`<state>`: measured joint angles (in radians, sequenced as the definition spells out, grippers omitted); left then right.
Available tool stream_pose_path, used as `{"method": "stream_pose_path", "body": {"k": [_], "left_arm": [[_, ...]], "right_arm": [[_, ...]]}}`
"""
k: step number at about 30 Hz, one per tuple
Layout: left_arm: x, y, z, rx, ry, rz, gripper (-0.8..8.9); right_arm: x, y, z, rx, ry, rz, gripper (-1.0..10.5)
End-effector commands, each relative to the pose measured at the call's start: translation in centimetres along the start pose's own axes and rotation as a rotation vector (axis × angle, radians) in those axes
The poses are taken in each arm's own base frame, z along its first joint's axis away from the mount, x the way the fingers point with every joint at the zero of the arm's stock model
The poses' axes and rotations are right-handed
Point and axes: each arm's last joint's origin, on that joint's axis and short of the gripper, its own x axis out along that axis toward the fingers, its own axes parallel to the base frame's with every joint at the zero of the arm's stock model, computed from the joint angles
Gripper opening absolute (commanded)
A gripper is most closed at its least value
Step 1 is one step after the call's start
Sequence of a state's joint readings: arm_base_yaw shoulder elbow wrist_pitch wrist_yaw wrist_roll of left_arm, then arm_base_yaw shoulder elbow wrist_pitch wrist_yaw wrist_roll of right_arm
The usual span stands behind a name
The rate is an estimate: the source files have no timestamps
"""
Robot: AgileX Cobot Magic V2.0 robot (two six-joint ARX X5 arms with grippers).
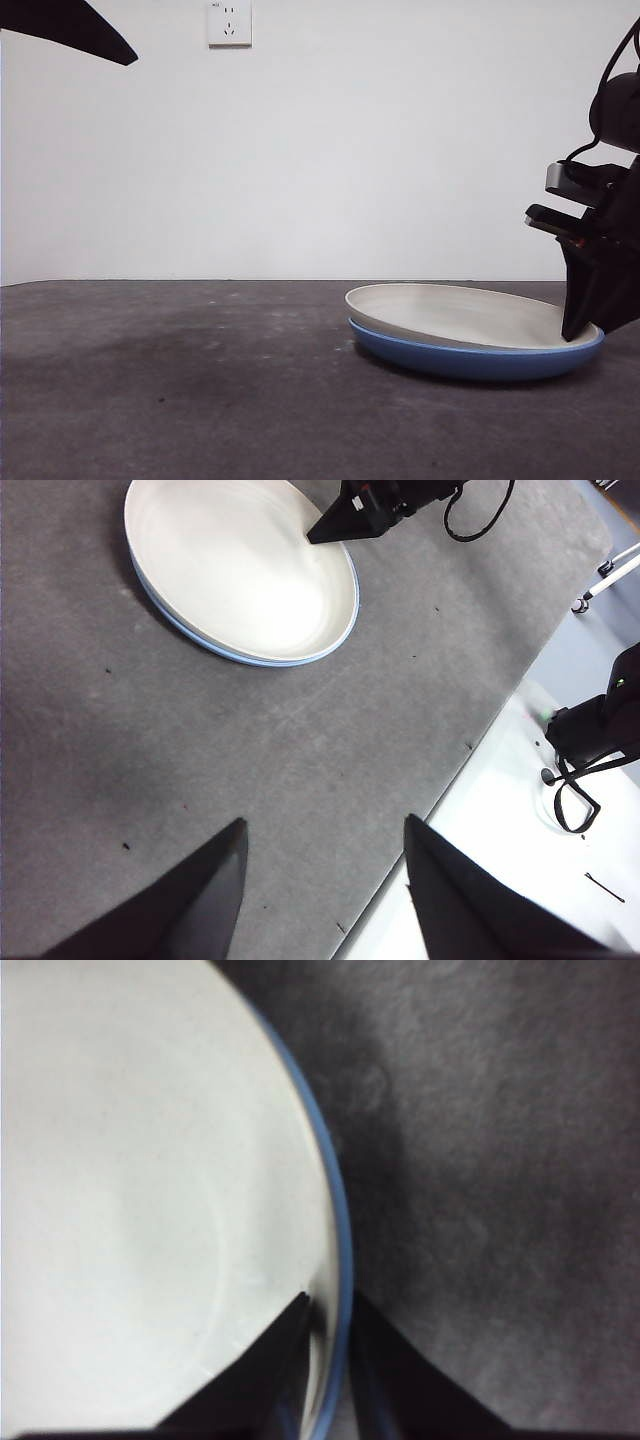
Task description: Pick up the white plate, put it on the blue plate, put it on desk
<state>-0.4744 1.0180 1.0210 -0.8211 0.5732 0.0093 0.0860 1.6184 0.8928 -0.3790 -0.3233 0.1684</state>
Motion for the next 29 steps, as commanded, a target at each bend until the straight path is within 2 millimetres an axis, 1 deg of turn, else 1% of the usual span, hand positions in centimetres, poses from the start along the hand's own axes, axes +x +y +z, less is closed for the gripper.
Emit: {"method": "stream_pose_path", "body": {"k": [1, 6, 9, 17, 20, 24, 29], "left_arm": [[-0.1, -0.2, 0.3, 0.019, -0.01, -0.006, 2.48], [-0.1, -0.2, 0.3, 0.019, -0.01, -0.006, 2.48], [-0.1, -0.2, 0.3, 0.019, -0.009, -0.006, 2.48], [-0.1, -0.2, 0.3, 0.02, -0.01, -0.006, 2.48], [-0.1, -0.2, 0.3, 0.02, -0.011, -0.006, 2.48], [-0.1, -0.2, 0.4, 0.023, -0.016, -0.006, 2.48], [-0.1, -0.2, 0.5, 0.031, -0.029, -0.006, 2.48]], "right_arm": [[0.3, 0.0, 0.3, 0.002, -0.002, -0.013, 0.1], [0.0, 0.1, 0.4, 0.011, -0.017, -0.014, 0.1], [-0.8, 0.4, 0.6, 0.018, -0.054, -0.006, 0.1], [-4.8, 2.0, 1.2, -0.005, -0.202, 0.046, 0.1], [-5.9, 2.4, 1.2, -0.006, -0.237, 0.073, 0.1], [-6.5, 3.1, 1.2, -0.008, -0.256, 0.088, 0.1], [-6.2, 4.8, 1.2, -0.036, -0.253, 0.122, 0.1]]}}
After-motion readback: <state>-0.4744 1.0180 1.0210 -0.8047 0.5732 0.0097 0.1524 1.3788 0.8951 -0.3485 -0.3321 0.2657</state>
